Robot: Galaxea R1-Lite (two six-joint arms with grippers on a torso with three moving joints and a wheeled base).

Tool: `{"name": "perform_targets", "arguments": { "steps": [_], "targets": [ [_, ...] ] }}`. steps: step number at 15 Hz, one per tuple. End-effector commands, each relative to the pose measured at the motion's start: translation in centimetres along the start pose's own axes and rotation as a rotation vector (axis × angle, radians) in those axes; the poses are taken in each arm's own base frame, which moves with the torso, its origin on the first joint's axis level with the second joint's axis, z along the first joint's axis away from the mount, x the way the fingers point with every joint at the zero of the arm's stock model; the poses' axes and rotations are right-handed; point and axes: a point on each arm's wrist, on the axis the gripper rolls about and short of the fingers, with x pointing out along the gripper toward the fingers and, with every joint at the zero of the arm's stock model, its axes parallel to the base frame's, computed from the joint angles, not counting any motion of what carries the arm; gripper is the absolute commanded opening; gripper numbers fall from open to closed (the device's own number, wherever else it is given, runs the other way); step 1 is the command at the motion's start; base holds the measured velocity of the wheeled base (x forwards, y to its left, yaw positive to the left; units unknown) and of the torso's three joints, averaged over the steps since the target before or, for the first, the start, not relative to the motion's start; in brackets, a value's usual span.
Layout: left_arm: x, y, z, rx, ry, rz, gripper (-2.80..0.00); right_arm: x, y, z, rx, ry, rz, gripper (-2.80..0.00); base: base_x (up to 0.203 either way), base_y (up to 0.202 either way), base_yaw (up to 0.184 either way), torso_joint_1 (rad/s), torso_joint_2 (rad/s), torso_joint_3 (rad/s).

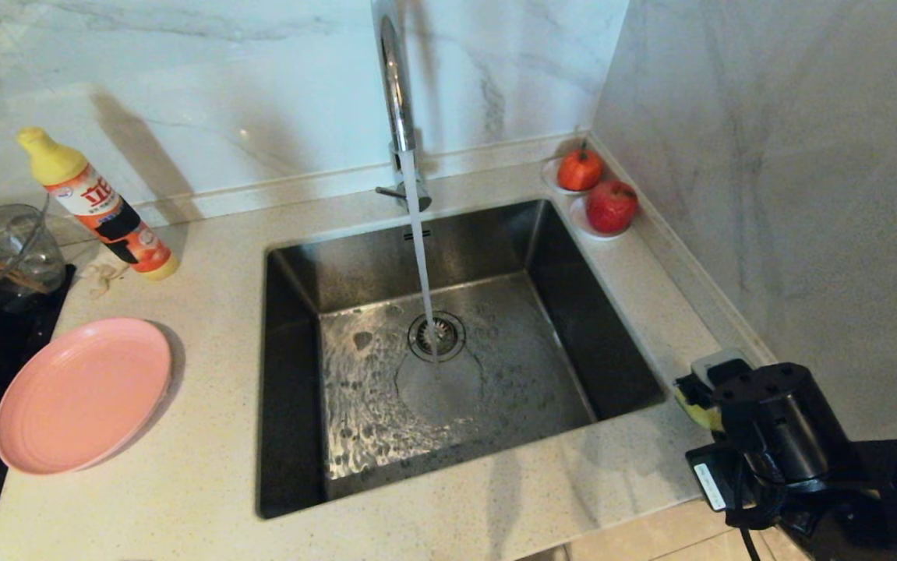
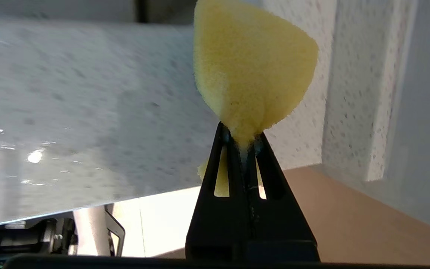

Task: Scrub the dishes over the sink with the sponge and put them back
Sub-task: Put down the sponge

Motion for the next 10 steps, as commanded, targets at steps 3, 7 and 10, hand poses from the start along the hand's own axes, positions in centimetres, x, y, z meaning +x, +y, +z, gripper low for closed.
{"name": "perform_targets", "arguments": {
  "steps": [3, 7, 10],
  "targets": [
    [0.0, 0.0, 0.0, 0.0, -0.001, -0.001, -2.8, 1.5, -0.1, -0.5, 0.001, 0.023, -0.028, -2.8, 0.0, 0.0, 0.0, 0.0, 0.0, 0.0],
    [0.0, 0.0, 0.0, 0.0, -0.001, -0.001, -2.8, 3.0, 0.7, -0.5, -0.003, 0.014, -0.039, -2.8, 0.0, 0.0, 0.0, 0.0, 0.0, 0.0],
    [0.0, 0.0, 0.0, 0.0, -0.001, 0.001, -2.8, 4.4, 0.5, 0.0, 0.023, 0.016, -0.043, -2.8, 0.0, 0.0, 0.0, 0.0, 0.0, 0.0]
  ]
}}
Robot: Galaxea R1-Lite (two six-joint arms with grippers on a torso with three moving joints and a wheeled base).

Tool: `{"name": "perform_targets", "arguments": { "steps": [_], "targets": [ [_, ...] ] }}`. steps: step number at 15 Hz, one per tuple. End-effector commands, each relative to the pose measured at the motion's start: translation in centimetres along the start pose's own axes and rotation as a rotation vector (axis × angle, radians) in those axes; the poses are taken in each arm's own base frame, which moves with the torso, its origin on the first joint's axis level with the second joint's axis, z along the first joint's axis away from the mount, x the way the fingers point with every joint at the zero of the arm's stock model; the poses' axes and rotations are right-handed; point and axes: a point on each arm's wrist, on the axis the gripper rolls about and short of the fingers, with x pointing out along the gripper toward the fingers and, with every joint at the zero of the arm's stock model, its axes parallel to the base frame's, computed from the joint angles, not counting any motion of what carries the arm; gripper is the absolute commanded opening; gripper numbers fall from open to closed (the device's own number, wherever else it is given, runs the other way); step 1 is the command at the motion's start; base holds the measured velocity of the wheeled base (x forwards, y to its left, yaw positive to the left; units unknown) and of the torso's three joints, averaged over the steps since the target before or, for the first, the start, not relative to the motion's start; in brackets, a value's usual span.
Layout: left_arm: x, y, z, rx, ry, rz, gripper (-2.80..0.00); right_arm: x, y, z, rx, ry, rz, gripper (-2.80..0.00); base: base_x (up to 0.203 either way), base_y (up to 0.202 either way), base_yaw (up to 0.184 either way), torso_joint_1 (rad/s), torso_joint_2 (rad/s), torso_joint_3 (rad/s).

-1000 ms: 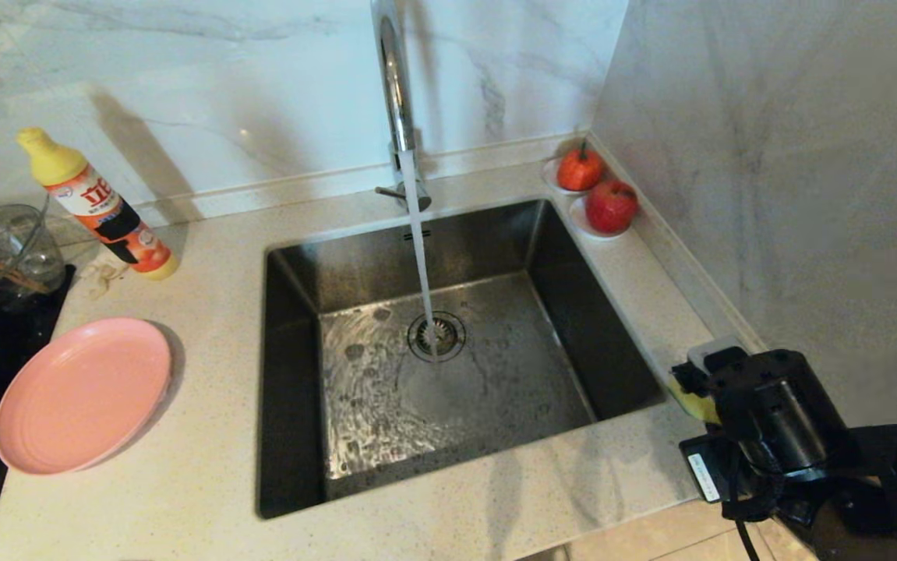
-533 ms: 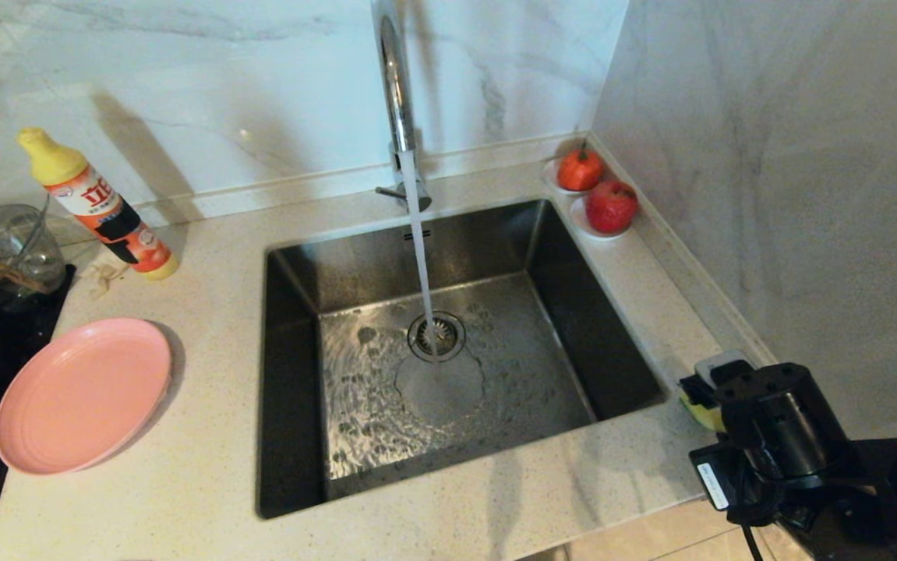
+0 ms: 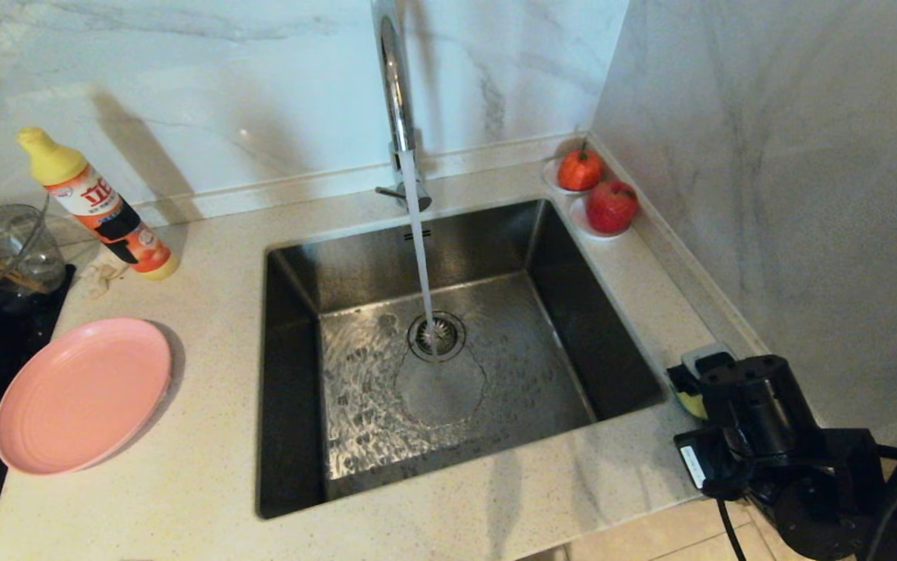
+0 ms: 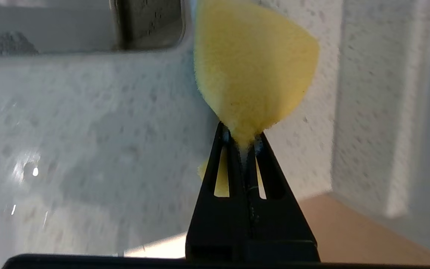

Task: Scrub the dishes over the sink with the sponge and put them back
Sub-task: Put down the sponge

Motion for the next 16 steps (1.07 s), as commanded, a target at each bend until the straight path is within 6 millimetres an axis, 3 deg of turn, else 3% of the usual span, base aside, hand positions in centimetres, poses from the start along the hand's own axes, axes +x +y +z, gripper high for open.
{"name": "perform_targets", "arguments": {
  "steps": [1, 8, 16],
  "targets": [
    [0.0, 0.0, 0.0, 0.0, -0.001, 0.001, -2.8, 1.4, -0.1, -0.1, -0.014, 0.027, -0.024, -2.8, 0.0, 0.0, 0.0, 0.0, 0.0, 0.0],
    [0.0, 0.0, 0.0, 0.0, -0.002, 0.0, -2.8, 2.5, -0.7, 1.9, 0.012, -0.045, -0.034, -2.8, 0.0, 0.0, 0.0, 0.0, 0.0, 0.0],
    [0.0, 0.0, 0.0, 0.0, -0.001, 0.001, -2.8, 2.1, -0.5, 2.2, 0.011, -0.062, -0.012, -2.8, 0.0, 0.0, 0.0, 0.0, 0.0, 0.0]
  ]
}}
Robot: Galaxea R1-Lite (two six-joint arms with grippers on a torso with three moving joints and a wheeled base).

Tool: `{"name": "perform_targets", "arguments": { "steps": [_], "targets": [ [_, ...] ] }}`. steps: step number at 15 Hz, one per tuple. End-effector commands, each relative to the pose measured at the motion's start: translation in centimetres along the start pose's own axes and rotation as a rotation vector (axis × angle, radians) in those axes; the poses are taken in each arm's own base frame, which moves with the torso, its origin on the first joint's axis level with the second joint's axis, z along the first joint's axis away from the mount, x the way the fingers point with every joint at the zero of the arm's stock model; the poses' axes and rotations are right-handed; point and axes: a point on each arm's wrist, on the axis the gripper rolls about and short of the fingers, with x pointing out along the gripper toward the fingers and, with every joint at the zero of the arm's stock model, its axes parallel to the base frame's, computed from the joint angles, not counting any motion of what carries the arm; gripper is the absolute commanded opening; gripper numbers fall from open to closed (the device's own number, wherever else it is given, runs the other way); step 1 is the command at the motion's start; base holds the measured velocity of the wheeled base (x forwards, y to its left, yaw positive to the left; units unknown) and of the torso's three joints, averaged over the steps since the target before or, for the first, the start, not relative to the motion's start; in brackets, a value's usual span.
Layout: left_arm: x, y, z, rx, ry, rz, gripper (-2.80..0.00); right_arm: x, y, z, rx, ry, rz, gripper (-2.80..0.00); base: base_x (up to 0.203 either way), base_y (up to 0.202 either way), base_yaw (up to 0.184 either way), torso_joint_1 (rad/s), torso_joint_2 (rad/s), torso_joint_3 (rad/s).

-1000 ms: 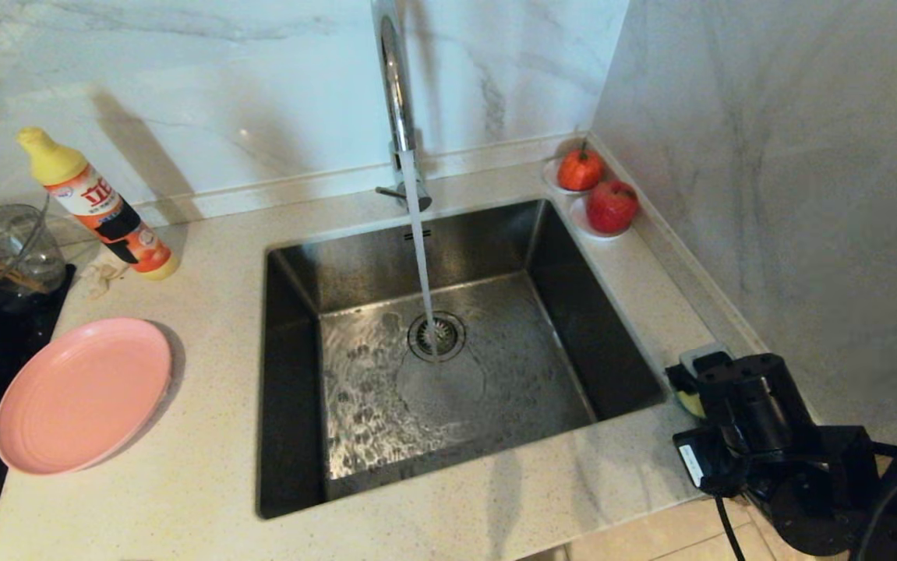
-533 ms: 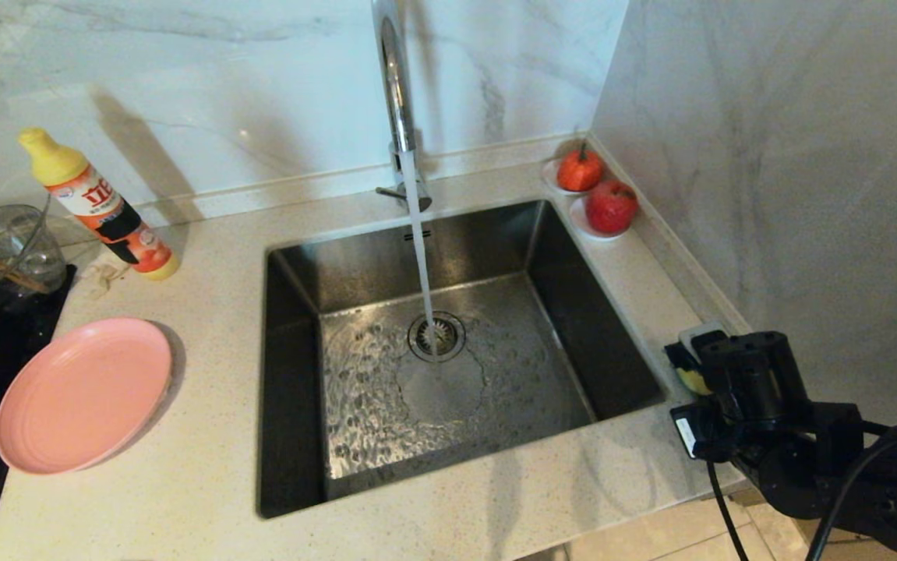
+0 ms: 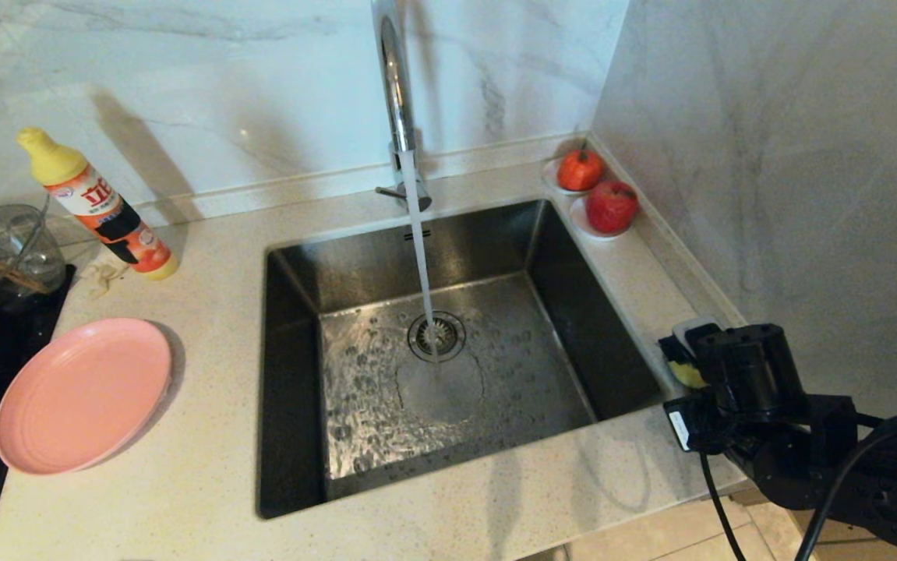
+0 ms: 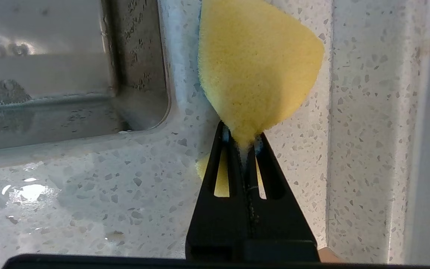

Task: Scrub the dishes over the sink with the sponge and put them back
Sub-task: Put down the sponge

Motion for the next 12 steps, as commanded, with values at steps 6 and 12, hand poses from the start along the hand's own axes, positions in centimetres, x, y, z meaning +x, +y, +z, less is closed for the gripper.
{"name": "perform_targets", "arguments": {
  "steps": [6, 12],
  "targets": [
    [-0.01, 0.0, 0.0, 0.0, -0.001, 0.0, -2.8, -0.2, 0.17, -0.04, -0.007, -0.005, -0.001, -2.8, 0.0, 0.0, 0.0, 0.0, 0.0, 0.0],
    [-0.01, 0.0, 0.0, 0.0, -0.001, 0.0, -2.8, -0.38, 0.0, 0.39, 0.002, -0.018, -0.006, 0.0, 0.0, 0.0, 0.0, 0.0, 0.0, 0.0]
  ]
}}
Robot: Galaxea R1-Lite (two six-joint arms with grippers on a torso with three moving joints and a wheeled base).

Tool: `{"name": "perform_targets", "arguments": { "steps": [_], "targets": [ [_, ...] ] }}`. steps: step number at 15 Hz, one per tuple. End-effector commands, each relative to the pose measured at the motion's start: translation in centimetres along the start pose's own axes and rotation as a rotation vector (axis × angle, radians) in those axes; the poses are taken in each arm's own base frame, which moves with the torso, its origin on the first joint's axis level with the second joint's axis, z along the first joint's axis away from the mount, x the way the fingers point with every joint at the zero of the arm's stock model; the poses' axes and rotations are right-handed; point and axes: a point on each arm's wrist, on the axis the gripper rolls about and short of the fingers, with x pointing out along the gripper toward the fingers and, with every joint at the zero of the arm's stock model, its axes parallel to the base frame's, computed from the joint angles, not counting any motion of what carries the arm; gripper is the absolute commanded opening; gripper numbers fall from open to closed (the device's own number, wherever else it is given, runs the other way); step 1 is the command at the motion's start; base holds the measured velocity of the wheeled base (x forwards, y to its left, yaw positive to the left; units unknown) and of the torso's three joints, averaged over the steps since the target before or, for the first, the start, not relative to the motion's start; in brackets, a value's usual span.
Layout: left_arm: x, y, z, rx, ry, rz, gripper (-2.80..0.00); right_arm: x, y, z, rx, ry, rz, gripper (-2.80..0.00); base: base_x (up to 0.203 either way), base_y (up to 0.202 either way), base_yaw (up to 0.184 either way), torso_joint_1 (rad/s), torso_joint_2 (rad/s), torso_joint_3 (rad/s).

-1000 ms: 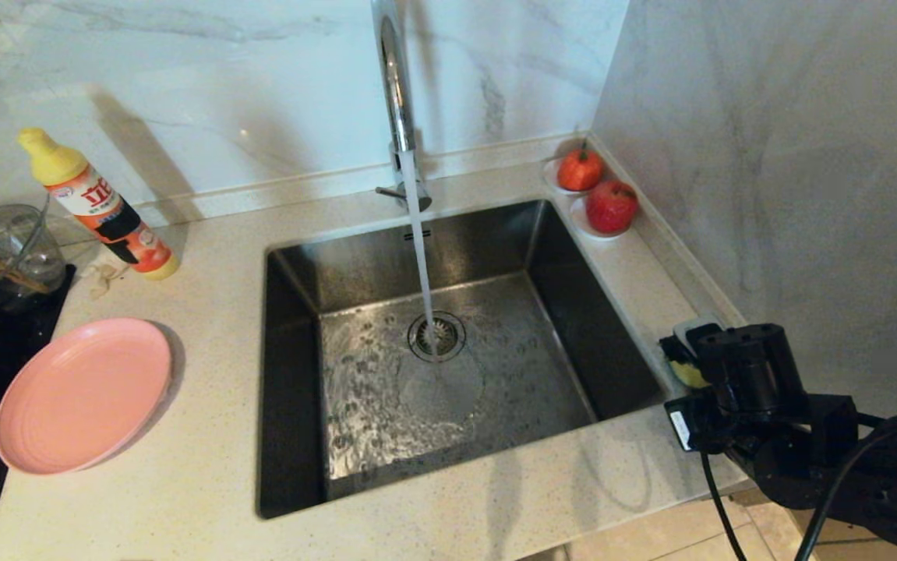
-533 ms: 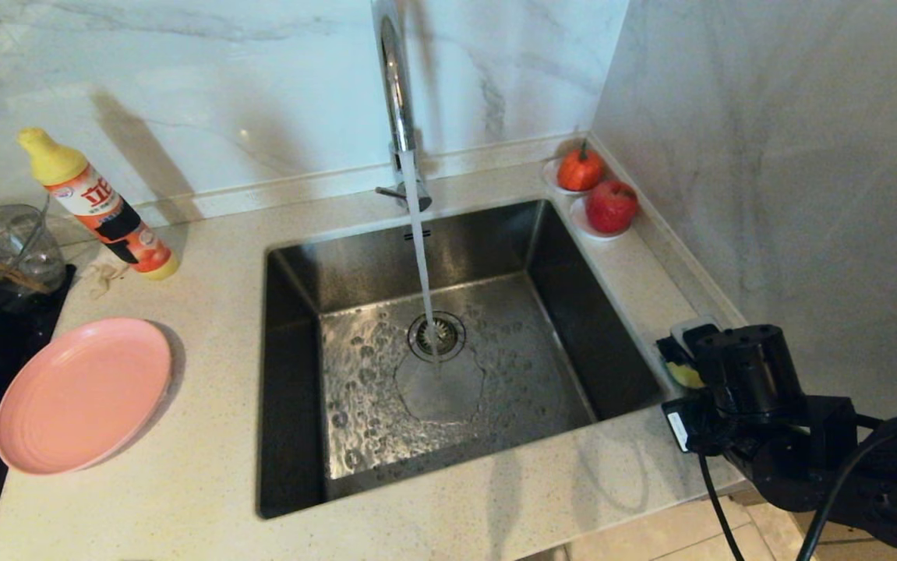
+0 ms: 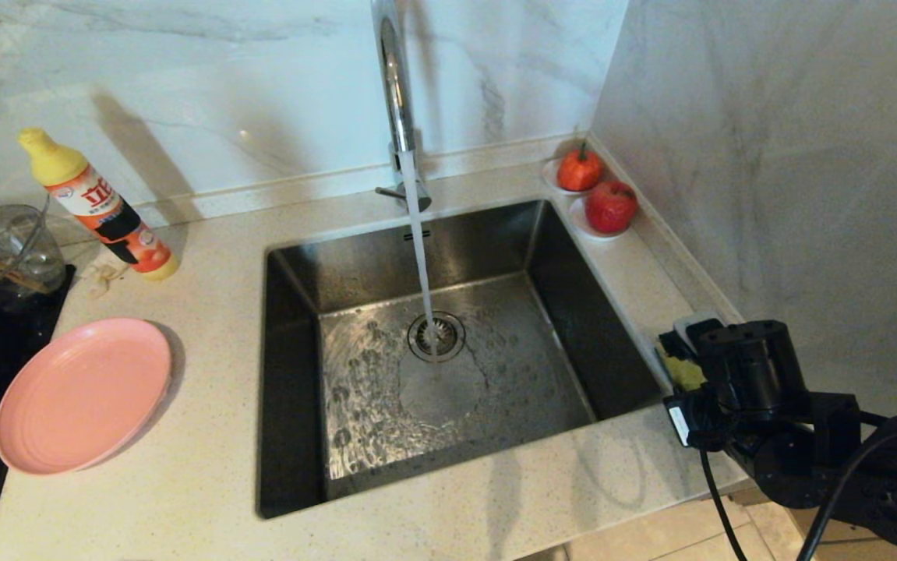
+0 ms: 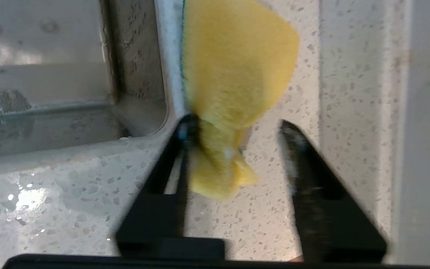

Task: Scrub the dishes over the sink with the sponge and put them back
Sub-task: Put down the sponge

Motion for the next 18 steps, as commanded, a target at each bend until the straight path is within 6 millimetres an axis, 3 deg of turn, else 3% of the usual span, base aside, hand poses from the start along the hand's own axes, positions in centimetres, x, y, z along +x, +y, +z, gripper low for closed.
{"name": "perform_targets", "arguments": {
  "steps": [1, 12, 18],
  "targets": [
    [0.0, 0.0, 0.0, 0.0, -0.001, 0.001, -2.8, -0.1, -0.1, 0.1, 0.002, -0.004, -0.004, 0.0, 0.0, 0.0, 0.0, 0.0, 0.0, 0.0],
    [0.0, 0.0, 0.0, 0.0, -0.001, 0.0, -2.8, -0.6, -1.2, 0.7, -0.019, -0.027, -0.027, 0.0, 0.0, 0.0, 0.0, 0.0, 0.0, 0.0],
    [0.0, 0.0, 0.0, 0.0, -0.001, 0.001, -2.8, -3.2, -1.6, 2.8, 0.024, -0.138, 0.021, 0.0, 0.0, 0.0, 0.0, 0.0, 0.0, 0.0]
  ]
}}
